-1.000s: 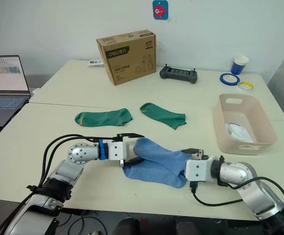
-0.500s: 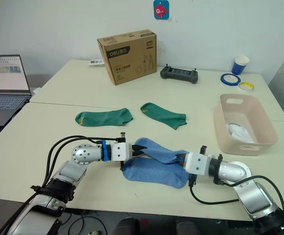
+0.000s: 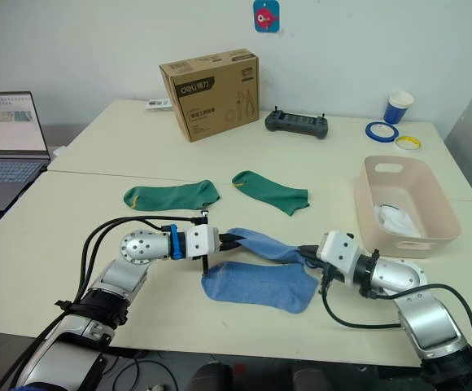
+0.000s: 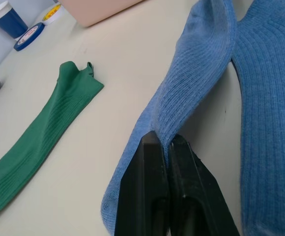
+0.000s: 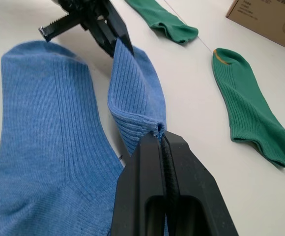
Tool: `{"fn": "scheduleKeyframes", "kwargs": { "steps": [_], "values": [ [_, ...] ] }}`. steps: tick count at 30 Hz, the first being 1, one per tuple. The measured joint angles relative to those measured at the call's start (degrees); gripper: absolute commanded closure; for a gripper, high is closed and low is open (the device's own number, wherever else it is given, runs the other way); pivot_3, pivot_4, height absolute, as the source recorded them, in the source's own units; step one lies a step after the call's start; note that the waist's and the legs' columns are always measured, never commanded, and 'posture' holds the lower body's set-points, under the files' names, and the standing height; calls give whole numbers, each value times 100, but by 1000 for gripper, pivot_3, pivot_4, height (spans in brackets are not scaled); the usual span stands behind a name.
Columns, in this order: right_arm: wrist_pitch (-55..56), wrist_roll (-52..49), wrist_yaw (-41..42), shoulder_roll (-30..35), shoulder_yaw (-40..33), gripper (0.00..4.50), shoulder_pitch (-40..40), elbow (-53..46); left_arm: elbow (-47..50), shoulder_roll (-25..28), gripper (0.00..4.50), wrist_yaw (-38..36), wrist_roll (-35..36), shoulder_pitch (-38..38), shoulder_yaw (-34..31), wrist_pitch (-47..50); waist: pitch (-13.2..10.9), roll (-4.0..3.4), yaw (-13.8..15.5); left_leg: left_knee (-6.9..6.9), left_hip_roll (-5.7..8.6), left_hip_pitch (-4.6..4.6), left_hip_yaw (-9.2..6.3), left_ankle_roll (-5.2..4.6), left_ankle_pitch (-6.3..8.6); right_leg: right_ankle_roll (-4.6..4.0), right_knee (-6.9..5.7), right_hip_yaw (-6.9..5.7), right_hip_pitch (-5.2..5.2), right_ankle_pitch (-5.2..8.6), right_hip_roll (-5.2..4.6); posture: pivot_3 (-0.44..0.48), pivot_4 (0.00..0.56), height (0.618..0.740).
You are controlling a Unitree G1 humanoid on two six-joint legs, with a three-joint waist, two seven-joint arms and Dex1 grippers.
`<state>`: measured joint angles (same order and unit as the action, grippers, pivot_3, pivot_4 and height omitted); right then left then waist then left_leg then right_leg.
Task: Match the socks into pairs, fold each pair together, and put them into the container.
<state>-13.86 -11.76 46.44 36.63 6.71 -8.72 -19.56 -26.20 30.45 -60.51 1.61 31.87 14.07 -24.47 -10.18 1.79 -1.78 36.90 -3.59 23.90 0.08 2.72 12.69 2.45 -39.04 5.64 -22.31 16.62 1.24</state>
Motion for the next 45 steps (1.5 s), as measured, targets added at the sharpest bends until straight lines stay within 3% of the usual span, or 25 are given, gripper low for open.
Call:
{"fn": "scheduleKeyframes", "kwargs": {
  "steps": [3,12,14,18,27,31,45],
  "values": [
    [-469,-492,135,126,-241,4465,-4,-410,715,316,4500,-443,484,-63,-101,701,0,0,-7,0,-3,2,-1,0,0,0,0,0,-1,0,0,0,150,740],
    [-2500,-2871,153,430,-685,4465,451,-2108,3167,1959,4500,-2028,2083,-649,-300,3336,-1,1,-10,-4,-8,-1,-10,0,0,-8,-1,-9,3,12,-1,0,150,740],
    [-2884,-3426,55,440,-772,4465,663,-2208,3514,2377,4500,-2339,2380,-822,-368,3870,-1,0,-17,-4,-7,-3,-5,0,0,-12,-1,-7,2,14,-5,0,150,740],
    [-3252,-3966,-304,377,-883,4465,918,-2270,3956,2694,4500,-2586,2637,-1020,-305,4764,-1,0,-10,1,-5,-4,-7,0,0,-34,-1,-7,2,27,-7,0,150,740],
    [-2872,-2975,-396,336,-539,4465,707,-1110,3318,1803,4500,-2136,2100,-689,202,5039,-2,2,-12,8,0,0,4,-1,0,-31,1,4,-4,23,-7,0,150,740],
    [-2783,-2743,-272,372,-523,4465,297,-790,3095,1691,4500,-2186,1945,-409,252,4957,-2,2,-13,-5,-10,-2,-10,-2,0,-18,-2,-7,-4,16,10,0,150,740],
    [-2763,-2163,-210,154,-92,4465,73,-283,1723,1202,4500,-2424,1095,325,610,4338,-2,1,-5,0,-10,2,-12,-6,3,-17,-3,-8,-3,20,13,0,150,740]
  ]
}}
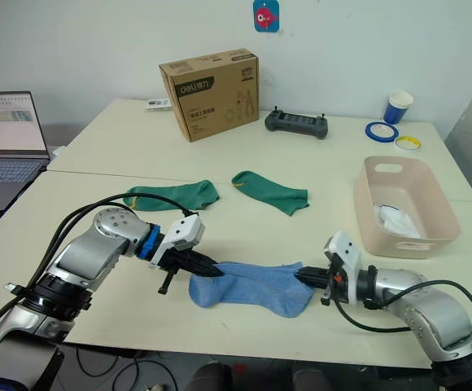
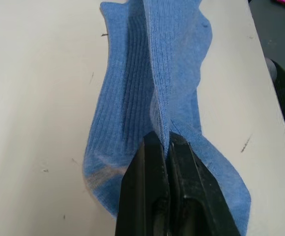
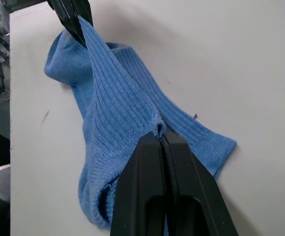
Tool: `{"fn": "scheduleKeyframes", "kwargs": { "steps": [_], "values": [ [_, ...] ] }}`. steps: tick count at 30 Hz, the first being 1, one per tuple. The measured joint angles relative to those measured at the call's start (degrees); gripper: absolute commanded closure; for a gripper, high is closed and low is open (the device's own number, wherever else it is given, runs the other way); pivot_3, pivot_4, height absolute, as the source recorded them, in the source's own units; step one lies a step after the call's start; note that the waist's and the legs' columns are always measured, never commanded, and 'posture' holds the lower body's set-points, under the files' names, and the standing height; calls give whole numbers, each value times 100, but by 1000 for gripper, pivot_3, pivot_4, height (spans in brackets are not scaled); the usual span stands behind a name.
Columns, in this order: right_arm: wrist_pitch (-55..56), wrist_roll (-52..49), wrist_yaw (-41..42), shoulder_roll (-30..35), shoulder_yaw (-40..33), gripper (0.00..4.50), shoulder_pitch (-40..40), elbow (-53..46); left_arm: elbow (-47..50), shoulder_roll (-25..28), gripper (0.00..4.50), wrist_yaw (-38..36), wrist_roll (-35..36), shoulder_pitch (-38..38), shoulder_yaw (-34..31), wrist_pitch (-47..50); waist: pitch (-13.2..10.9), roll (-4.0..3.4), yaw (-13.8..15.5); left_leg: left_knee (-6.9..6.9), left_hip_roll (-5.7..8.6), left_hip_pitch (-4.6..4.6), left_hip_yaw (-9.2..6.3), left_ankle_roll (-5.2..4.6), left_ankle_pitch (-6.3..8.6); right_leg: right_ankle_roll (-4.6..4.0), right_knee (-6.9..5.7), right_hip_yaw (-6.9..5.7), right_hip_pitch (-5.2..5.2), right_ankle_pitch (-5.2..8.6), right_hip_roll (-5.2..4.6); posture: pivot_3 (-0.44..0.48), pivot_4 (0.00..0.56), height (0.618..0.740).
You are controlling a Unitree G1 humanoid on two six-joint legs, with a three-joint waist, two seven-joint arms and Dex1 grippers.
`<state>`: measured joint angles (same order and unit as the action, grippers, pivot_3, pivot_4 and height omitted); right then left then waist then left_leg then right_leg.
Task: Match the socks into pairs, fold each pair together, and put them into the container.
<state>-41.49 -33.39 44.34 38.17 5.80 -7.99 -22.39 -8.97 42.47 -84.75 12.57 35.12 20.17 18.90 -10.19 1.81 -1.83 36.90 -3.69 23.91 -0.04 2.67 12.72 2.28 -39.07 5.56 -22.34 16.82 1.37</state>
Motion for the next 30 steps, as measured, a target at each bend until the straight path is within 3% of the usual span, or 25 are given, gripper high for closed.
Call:
{"fn": "scheduleKeyframes", "kwargs": {
  "steps": [5,8,15,23,30],
  "values": [
    [18,140,-73,-58,1,4500,10,11,-170,-165,3319,-107,-101,34,60,-234,0,0,-1,0,0,1,-1,0,0,0,0,-1,-1,0,0,0,150,740],
    [55,263,-172,-120,-14,3825,12,12,-373,-237,2314,-90,-167,89,59,-343,0,0,-2,0,0,1,-2,0,0,0,-2,-2,-1,0,1,0,150,740],
    [90,249,-234,-130,-497,1388,85,12,-958,-301,57,286,-176,341,-383,-411,0,0,-1,1,0,1,-1,0,0,3,-2,-1,0,-2,0,0,150,740],
    [45,47,-190,-90,-762,1388,476,-179,-411,9,57,184,595,-230,-1080,657,0,-1,-23,-5,-2,0,-4,0,0,1,-2,-3,-1,0,0,0,150,740],
    [-59,49,-194,-43,-798,1388,894,-300,185,237,57,539,626,-1102,-1201,797,0,0,-3,5,1,-2,0,0,0,0,-2,0,3,-3,-8,0,150,740]
  ]
}}
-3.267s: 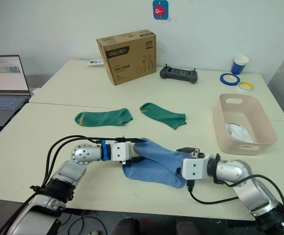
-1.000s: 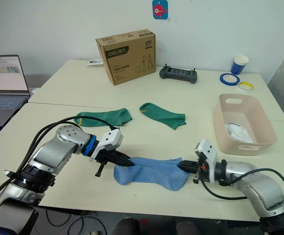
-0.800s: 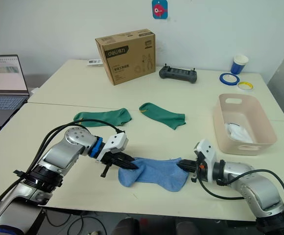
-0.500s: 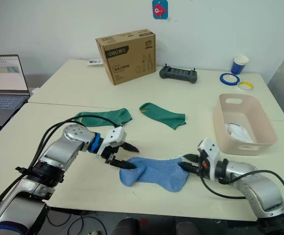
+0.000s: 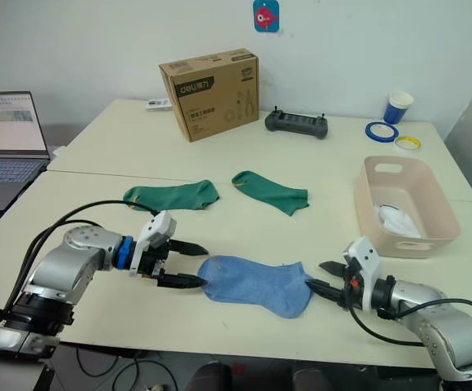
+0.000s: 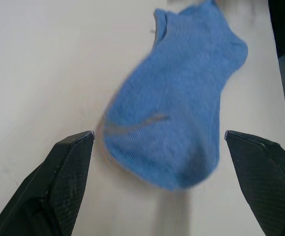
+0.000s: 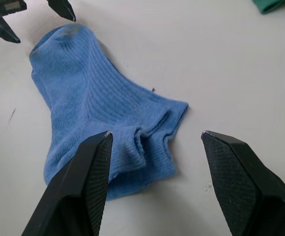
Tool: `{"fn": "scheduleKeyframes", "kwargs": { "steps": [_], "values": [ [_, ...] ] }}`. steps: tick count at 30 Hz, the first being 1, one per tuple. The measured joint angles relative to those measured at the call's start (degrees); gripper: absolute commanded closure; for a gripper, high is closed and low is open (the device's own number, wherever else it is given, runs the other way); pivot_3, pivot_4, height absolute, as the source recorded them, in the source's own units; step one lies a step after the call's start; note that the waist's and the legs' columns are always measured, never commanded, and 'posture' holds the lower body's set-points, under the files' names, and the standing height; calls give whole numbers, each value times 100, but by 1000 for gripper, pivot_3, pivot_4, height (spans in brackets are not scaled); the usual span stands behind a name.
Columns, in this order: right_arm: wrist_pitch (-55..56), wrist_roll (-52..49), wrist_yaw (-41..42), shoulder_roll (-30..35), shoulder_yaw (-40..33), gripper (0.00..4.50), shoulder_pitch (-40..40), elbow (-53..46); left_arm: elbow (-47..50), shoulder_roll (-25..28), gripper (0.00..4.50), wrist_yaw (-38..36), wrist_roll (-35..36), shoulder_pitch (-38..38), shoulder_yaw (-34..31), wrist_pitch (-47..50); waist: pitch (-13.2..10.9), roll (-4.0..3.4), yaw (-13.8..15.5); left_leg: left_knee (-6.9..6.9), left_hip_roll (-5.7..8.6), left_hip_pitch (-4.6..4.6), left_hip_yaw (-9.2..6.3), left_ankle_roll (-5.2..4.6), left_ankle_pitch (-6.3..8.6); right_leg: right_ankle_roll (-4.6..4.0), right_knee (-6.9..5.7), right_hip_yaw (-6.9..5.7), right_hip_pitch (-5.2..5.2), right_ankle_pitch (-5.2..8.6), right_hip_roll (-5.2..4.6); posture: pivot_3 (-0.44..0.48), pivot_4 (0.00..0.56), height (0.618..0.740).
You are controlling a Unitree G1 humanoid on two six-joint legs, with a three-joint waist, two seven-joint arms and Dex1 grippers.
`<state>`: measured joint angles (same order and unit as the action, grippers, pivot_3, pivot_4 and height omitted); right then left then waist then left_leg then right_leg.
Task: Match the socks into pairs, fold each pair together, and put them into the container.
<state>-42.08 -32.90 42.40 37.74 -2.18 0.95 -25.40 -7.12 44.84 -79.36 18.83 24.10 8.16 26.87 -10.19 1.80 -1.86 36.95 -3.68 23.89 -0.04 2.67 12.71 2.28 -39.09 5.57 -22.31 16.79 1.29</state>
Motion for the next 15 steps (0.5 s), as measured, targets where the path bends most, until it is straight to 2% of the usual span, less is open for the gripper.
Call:
{"fn": "scheduleKeyframes", "kwargs": {
  "steps": [7,11,13,15],
  "values": [
    [-176,-175,93,86,0,1388,256,-137,166,-13,57,404,37,-153,-173,151,0,0,2,0,2,0,5,0,0,7,1,3,0,-4,-3,0,150,740],
    [-193,-207,15,-36,3,1388,209,-134,203,-192,57,614,63,-204,-177,192,0,0,1,-2,0,0,1,0,0,7,1,0,0,-4,0,0,150,740],
    [-221,-230,-12,-89,9,1777,191,-134,220,-210,9,624,90,-239,-174,251,0,0,1,-3,0,0,1,0,0,7,1,0,-1,-4,0,0,150,740],
    [-223,-230,-1,-85,12,2373,191,-135,231,-208,399,623,90,-248,-174,275,0,0,1,-3,0,0,2,0,0,6,1,0,-1,-4,0,0,150,740]
  ]
}}
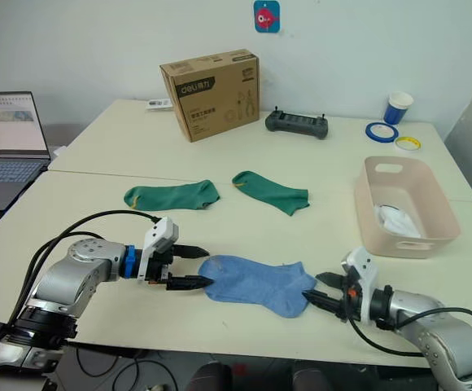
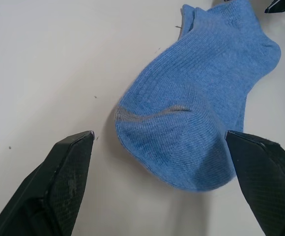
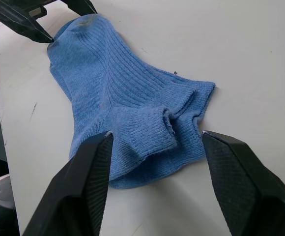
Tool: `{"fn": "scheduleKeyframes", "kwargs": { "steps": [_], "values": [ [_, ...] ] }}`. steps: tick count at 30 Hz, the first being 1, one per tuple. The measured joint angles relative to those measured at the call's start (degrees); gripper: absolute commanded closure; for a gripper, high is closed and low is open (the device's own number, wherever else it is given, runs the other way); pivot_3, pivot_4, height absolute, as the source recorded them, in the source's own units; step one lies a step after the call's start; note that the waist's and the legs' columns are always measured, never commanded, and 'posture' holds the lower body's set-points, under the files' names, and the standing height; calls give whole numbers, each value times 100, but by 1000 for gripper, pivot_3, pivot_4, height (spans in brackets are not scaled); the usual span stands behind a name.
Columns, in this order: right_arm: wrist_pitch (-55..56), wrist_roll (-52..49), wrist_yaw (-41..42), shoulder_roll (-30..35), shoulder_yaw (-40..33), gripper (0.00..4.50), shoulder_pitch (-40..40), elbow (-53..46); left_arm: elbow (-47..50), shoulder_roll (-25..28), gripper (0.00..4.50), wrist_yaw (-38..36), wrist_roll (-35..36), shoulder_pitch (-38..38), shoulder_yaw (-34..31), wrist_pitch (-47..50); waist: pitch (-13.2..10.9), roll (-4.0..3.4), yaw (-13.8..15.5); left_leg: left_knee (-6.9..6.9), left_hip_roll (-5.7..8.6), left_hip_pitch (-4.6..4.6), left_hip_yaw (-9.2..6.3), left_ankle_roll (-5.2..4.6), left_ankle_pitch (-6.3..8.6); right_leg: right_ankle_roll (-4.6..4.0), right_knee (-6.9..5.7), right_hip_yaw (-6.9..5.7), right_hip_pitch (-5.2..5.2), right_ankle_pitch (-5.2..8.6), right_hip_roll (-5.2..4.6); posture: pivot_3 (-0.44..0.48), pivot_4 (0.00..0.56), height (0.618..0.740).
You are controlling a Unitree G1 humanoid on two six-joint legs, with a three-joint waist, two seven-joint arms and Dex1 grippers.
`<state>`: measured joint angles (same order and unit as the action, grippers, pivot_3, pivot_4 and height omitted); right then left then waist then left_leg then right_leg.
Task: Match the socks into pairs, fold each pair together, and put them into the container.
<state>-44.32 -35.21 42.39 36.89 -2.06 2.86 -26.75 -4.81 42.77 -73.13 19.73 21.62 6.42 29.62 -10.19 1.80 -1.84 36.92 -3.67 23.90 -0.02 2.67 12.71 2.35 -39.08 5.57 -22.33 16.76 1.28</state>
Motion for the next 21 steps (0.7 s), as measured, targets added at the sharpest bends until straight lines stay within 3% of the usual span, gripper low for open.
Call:
{"fn": "scheduleKeyframes", "kwargs": {
  "steps": [6,13,21],
  "values": [
    [9,8,43,15,47,4500,4,-3,1,5,2218,0,-1,-2,0,12,0,0,-1,0,0,-1,0,0,0,0,0,1,0,0,0,0,150,740],
    [17,1,93,15,124,4500,-17,-3,4,6,4426,-3,2,-1,0,26,0,0,0,0,0,0,1,0,0,0,0,1,0,0,0,0,150,740],
    [-36,-91,127,54,87,4500,-193,-3,32,6,4467,1,101,-1,-18,127,0,0,-1,0,0,0,1,0,0,0,0,1,0,0,0,0,150,740]
  ]
}}
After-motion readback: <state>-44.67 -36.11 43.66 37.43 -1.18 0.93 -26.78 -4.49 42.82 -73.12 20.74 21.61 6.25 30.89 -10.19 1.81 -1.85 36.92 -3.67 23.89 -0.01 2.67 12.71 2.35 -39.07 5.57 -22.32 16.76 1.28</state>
